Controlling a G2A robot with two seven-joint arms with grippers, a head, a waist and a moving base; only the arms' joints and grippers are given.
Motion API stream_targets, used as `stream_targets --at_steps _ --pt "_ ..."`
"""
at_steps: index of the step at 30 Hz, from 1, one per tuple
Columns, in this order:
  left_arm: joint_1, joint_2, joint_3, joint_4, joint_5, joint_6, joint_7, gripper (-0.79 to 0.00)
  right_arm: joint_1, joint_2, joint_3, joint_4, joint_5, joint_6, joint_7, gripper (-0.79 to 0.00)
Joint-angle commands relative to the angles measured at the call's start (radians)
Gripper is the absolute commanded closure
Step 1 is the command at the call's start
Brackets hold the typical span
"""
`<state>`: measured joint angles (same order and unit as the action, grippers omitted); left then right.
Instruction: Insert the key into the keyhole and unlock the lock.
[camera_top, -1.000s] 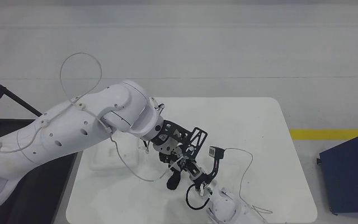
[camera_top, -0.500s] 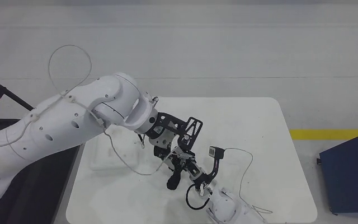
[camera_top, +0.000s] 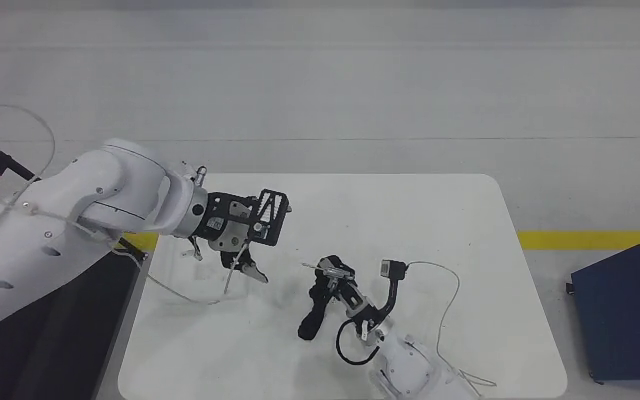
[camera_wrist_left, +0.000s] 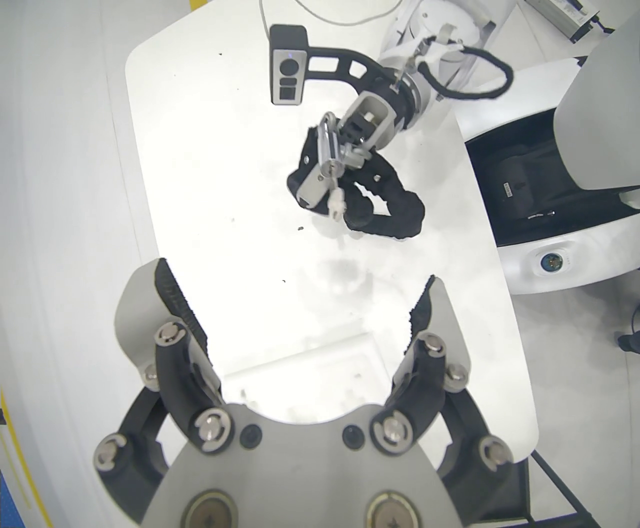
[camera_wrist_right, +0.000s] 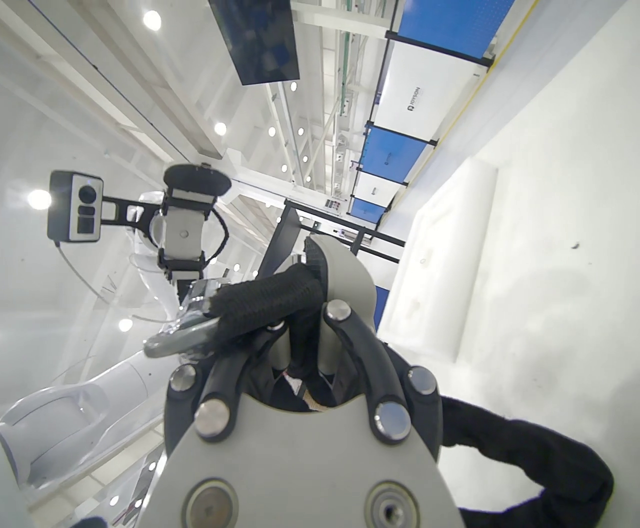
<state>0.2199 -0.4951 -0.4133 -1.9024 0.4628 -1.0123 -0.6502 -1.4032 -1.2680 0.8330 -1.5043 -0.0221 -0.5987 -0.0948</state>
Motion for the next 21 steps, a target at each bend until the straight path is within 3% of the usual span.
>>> stream_targets --at_steps 1,8,16,19,21 --pt "0.041 0.025 -0.022 -0.025 0.033 0.0 0.043 -0.785 -0.017 0.009 0.027 -0.029 0.033 0.065 0.064 0.0" --pt "0.136 0.068 -0.084 -0.078 0.134 0.046 0.169 -0.785 -0.038 0.034 0.113 -0.166 0.112 0.215 0.257 0.0" --pt "0.212 0.078 -0.124 -0.077 0.255 0.142 0.275 -0.773 -0.013 0.031 0.123 -0.203 0.137 0.273 0.29 0.0" --pt "0.239 0.076 -0.13 -0.083 0.292 0.156 0.312 -0.379 -0.013 0.031 0.123 -0.203 0.137 0.273 0.29 0.0" --pt "0.253 0.074 -0.133 -0.086 0.313 0.163 0.327 -0.363 -0.013 0.031 0.123 -0.203 0.137 0.273 0.29 0.0"
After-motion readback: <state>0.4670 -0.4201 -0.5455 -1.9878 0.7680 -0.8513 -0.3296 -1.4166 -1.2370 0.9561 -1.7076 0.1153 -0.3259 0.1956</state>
